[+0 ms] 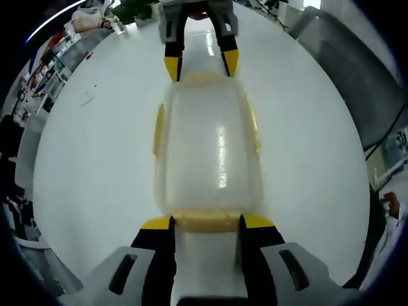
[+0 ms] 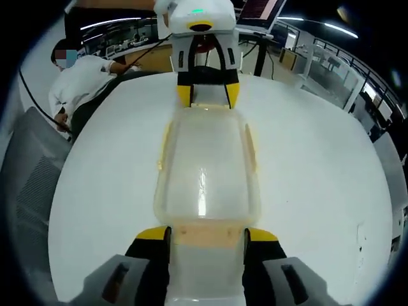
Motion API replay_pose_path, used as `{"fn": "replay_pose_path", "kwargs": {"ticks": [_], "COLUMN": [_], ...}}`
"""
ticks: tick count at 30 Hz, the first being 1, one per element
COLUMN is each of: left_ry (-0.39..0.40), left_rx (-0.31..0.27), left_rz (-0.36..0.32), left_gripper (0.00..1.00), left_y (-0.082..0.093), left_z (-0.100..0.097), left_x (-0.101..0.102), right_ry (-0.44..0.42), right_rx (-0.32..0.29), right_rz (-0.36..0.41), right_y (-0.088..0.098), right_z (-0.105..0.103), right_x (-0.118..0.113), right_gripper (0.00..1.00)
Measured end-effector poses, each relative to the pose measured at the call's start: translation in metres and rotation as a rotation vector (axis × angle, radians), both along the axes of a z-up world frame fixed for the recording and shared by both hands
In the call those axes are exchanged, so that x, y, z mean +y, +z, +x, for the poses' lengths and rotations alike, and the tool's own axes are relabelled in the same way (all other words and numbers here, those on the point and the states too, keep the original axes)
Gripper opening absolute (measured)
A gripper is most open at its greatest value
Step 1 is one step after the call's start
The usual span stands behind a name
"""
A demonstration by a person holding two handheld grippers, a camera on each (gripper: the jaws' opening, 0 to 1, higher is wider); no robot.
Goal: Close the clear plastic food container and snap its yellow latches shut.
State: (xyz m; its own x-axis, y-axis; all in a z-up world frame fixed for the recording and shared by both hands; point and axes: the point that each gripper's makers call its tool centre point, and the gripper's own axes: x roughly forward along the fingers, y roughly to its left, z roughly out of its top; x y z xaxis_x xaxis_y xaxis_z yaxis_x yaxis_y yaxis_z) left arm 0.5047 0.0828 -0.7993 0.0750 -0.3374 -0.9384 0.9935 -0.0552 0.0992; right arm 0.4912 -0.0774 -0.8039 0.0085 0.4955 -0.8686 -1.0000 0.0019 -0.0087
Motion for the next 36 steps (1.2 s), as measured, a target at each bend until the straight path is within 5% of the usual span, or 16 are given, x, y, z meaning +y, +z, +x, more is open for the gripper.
{"fn": "replay_pose_path", "kwargs": {"ticks": [12,36], "left_ry": [0.017,0.080], "left_rx": [0.015,-0.019], "left_rz": [-0.047,0.008], "left_gripper": [0.38,0.36], "left_y": [-0.0005,0.0013], "left_z": [-0.0019,-0.0024], "left_x": [0.0013,0.0008], "right_ry": [0.009,0.005], "right_rx": [-0.001,-0.035], "right_rz": [-0.016,-0.052], "right_y": [0.0000,0.0017], "right_z": [-0.0005,0.0012], "right_x": [-0.0002,-0.0001], "right_gripper": [0.38,0.34]}}
